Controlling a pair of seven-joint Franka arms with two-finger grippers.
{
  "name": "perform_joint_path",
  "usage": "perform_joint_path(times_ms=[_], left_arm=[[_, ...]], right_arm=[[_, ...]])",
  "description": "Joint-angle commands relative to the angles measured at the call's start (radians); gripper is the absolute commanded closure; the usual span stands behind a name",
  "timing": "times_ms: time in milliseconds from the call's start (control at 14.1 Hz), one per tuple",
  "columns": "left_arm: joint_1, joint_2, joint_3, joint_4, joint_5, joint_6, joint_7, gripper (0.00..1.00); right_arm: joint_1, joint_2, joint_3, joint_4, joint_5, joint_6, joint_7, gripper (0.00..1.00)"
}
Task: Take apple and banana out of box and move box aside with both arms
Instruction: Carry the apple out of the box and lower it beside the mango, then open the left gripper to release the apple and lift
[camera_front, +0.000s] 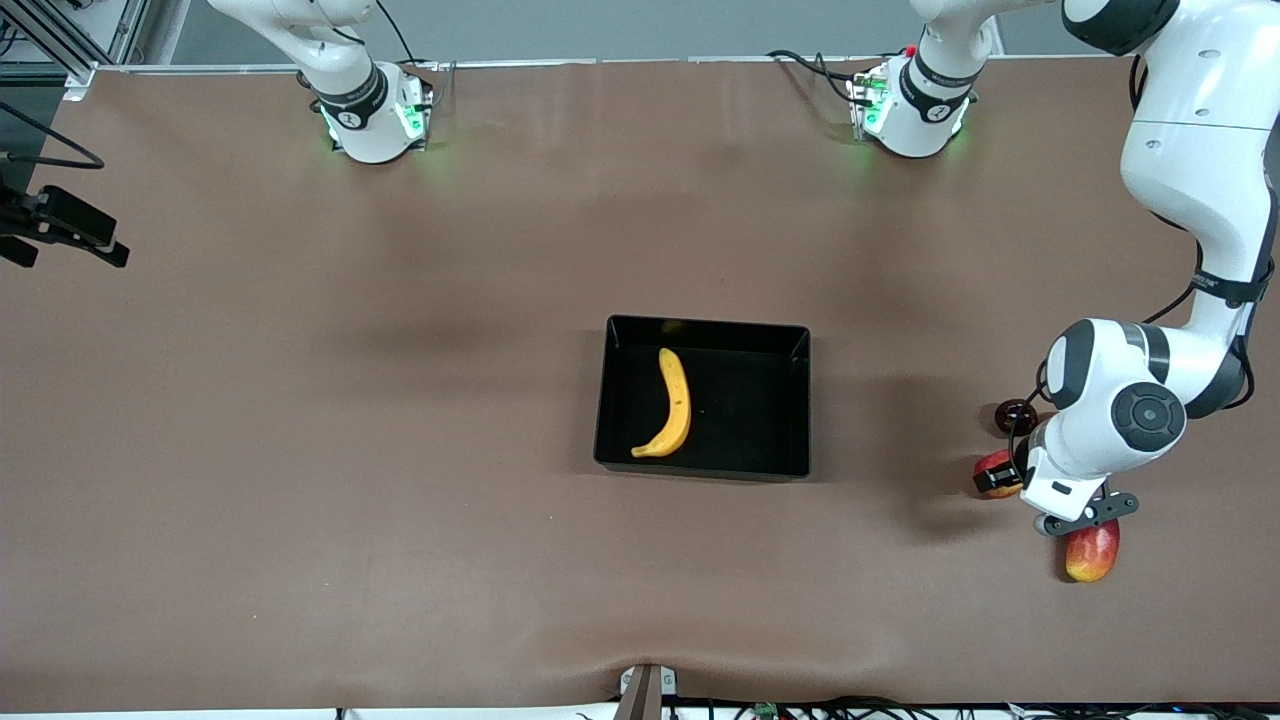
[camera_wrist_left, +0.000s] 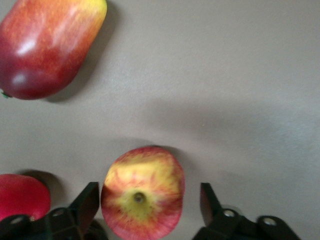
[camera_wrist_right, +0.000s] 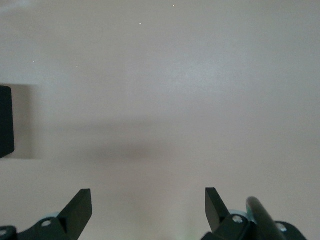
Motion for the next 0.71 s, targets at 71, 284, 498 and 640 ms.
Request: perform_joint_path(times_ms=[71,284,498,640], left_arm=[[-0.016,-0.095,-0.034,-0.002,0.009,-0.09,-0.005,0.0],[-0.016,-0.156,-0.132,0.007,0.006,-0.201,-0.02,0.0],[-0.018,-0.175,-0.263,0.007,0.006,-0.262,-0.083,0.0],[-0.042,-0.16,-0.342,0.012,0.009,-0.261,-0.162,0.0]], right_arm=[[-0.023,0.014,0.011,0.022,0.02,-0.006,-0.004,0.0],[-0.023,0.014,0.011,0.022,0.02,-0.006,-0.004,0.0],[-0.023,0.014,0.011,0.02,0.02,-0.007,-0.004,0.0],[-0.023,0.014,0.011,0.022,0.02,-0.006,-0.004,0.0]])
